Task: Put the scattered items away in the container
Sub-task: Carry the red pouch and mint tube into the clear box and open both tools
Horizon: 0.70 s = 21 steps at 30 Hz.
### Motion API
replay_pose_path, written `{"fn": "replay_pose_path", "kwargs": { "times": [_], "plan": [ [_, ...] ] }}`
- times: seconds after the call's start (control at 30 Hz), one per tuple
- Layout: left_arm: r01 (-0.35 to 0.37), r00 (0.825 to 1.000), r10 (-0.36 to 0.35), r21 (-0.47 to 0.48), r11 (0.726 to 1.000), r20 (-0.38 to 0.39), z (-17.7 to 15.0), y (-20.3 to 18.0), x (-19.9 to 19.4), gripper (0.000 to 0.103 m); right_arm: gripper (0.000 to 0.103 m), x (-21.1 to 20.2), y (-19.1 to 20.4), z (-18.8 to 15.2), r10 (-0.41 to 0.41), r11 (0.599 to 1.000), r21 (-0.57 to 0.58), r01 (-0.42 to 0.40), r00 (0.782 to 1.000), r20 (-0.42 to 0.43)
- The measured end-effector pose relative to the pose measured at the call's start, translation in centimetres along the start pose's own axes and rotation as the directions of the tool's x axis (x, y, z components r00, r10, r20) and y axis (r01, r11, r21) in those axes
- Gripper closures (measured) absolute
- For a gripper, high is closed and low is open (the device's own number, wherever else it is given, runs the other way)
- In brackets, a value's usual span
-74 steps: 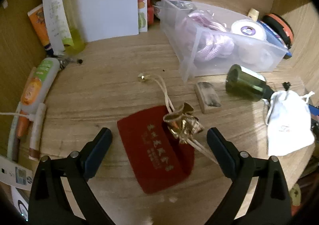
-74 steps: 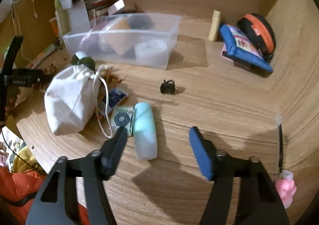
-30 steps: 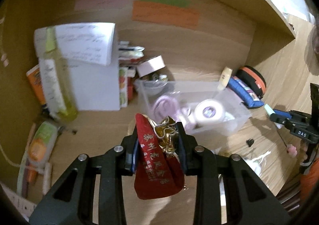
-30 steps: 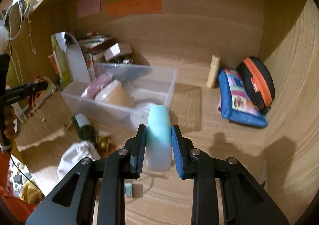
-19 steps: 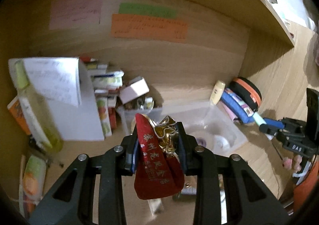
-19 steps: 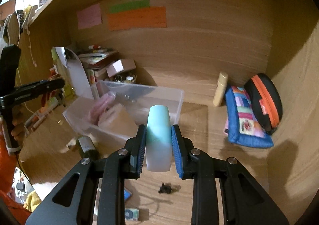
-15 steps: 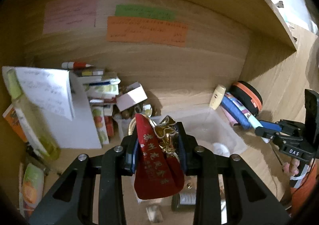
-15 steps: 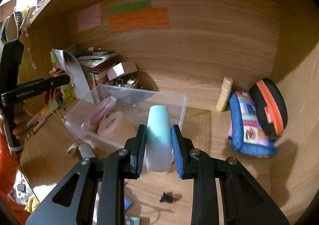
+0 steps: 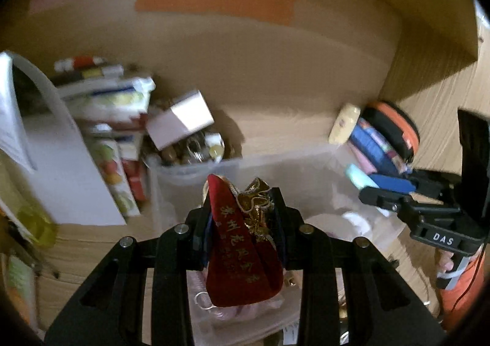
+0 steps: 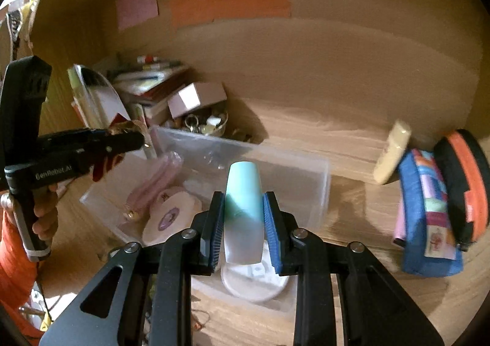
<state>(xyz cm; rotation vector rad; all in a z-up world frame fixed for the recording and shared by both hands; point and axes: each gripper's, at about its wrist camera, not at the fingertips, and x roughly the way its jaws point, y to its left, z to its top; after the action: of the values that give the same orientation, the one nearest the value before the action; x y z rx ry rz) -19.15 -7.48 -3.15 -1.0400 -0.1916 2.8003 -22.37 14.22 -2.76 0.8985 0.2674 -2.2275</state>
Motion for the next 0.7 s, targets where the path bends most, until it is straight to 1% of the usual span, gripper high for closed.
{"fn": "replay_pose_path", "kwargs": {
  "times": [0.17,0.2,0.23,0.27,0.3,0.37,0.43,0.53,0.7],
  "plan": [
    [0.006,0.999,-0.005,0.036,0.999,-0.051,-1.0,-0.6,1.7,0.071,0.08,2.5,-0.2,0.3,-0.011,1.0,-0.024,0.01,0.998,-0.061],
    [0.014,0.998,-0.012,0.032,0.999,-0.057,-1.2,-0.6,1.9,0.069,0.08,2.9,-0.3,0.4,-0.013,1.0,-0.029,0.011,0.998,-0.068],
    [0.023,0.998,-0.021,0.024,0.999,-0.065,-1.3,-0.5,2.0,0.062,0.08,3.2,-0.3,0.4,-0.015,0.999,-0.035,0.013,0.997,-0.075],
    [0.026,0.997,-0.025,0.02,0.999,-0.072,-1.5,-0.5,2.1,0.059,0.08,3.6,-0.3,0.5,-0.023,0.999,-0.044,0.019,0.996,-0.087],
    [0.017,0.998,-0.015,0.028,0.999,-0.066,-1.6,-0.5,2.1,0.057,0.08,3.9,-0.4,0.5,-0.034,0.998,-0.052,0.029,0.995,-0.093],
    [0.009,0.998,-0.006,0.038,0.999,-0.063,-1.7,-0.8,2.1,0.051,0.08,4.2,-0.2,0.4,-0.08,0.993,-0.091,0.071,0.993,-0.092],
    [0.022,0.998,-0.02,0.032,0.999,-0.063,-1.8,-0.9,1.9,0.049,0.08,4.5,0.0,0.2,-0.081,0.992,-0.109,0.07,0.991,-0.105],
    [0.018,0.998,-0.016,0.045,0.999,-0.059,-1.8,-1.3,1.9,0.048,0.08,4.8,0.1,0.1,-0.08,0.99,-0.121,0.066,0.99,-0.113],
    [0.02,0.998,-0.016,0.066,0.998,-0.062,-2.1,-2.0,2.0,0.047,0.08,4.3,0.1,0.1,-0.097,0.989,-0.122,0.084,0.99,-0.099]
  ]
}}
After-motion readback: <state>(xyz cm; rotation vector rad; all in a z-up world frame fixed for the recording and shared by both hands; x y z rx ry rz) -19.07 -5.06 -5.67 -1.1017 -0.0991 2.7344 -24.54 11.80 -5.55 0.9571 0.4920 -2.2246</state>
